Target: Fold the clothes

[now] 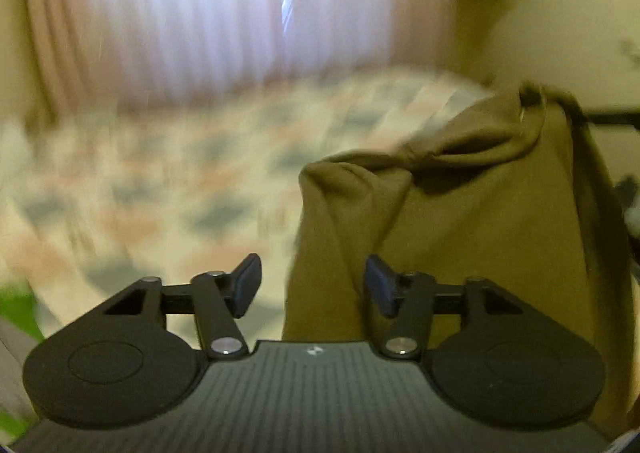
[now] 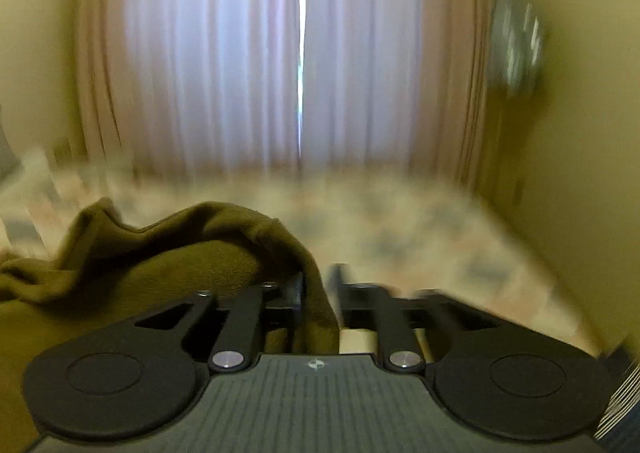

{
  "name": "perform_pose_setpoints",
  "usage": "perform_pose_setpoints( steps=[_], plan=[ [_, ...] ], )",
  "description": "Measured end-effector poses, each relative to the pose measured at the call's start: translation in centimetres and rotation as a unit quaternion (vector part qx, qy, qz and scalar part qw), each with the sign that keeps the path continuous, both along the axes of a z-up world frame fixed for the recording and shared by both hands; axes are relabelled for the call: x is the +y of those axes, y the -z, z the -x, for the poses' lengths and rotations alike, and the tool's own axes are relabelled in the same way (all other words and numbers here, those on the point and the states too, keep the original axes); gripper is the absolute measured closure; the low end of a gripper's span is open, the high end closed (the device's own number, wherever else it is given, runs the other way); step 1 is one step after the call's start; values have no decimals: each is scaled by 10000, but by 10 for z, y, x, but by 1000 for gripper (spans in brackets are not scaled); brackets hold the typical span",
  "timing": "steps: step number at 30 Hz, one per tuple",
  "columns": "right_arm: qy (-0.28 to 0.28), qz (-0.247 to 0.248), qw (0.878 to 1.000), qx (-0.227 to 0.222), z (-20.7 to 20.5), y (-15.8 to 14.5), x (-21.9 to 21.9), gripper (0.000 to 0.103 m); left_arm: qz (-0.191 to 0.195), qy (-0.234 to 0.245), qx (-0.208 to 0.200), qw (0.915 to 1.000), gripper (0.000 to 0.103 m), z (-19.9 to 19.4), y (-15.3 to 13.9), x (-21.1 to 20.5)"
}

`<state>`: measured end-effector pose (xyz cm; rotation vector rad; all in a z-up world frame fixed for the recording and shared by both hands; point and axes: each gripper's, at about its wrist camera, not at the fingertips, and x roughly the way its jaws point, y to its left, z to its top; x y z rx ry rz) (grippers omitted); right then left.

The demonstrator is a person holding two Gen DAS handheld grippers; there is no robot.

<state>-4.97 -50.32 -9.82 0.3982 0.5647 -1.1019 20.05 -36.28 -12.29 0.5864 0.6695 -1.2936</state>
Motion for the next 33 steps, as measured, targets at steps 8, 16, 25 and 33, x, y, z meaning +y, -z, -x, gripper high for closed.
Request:
perform_pose_setpoints(
  steps=[8,16,25,33],
  plan=[
    [-246,-1865,9821,-44,35,175,-2,51,-1260,-1103,707,9833,50,-24,158,50],
    [-27,-3261,9450,266,114,261,117,39,-2128,-1579,392,9634,36,16,239,183],
    [-535,-3673,9267,592,128,290,148,102,-2410,-784,-73,9673,102,-1,253,200],
    [136,-2472,9523,1783,198,215,76,99,-1733,-2435,177,9541,87,-187,180,229]
  ],
)
